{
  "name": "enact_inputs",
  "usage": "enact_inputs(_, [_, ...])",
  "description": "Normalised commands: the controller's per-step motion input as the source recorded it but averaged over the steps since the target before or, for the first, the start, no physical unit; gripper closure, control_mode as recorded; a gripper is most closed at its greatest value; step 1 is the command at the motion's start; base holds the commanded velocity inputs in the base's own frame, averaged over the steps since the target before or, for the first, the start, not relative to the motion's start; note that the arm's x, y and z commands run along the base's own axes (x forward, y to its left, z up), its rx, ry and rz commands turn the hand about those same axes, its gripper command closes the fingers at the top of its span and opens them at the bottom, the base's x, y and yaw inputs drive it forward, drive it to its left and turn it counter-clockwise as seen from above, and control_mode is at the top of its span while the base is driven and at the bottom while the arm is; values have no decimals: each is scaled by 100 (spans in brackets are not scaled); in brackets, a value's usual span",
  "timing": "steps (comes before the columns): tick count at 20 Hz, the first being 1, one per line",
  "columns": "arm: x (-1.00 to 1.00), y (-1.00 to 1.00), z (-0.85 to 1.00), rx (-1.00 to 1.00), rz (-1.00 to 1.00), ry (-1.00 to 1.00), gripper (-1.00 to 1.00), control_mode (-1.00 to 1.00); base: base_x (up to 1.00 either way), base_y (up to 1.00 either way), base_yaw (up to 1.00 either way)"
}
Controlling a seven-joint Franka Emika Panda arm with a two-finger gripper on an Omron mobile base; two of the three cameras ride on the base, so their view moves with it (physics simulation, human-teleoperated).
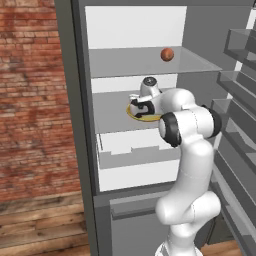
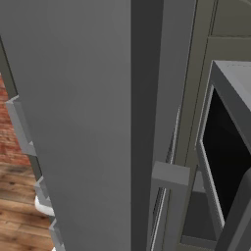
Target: Transport the steak from the fridge to the microwave and turn on the microwave.
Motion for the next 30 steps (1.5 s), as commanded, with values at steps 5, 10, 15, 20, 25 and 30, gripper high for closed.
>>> enact_inputs(5, [6,0,-18,0,-7,5,-100,-100,0,0,0])
enact_inputs(10, [7,0,-18,0,-7,3,100,-100,0,0,0])
enact_inputs(15, [6,0,-20,0,-7,8,100,-100,0,0,0])
enact_inputs(20, [-18,-1,-24,0,-6,1,100,-100,0,0,0])
enact_inputs(25, [-24,-3,-20,0,-6,0,100,-100,0,0,0])
enact_inputs(30, [-17,-3,-8,2,-3,-9,100,-100,0,0,0])
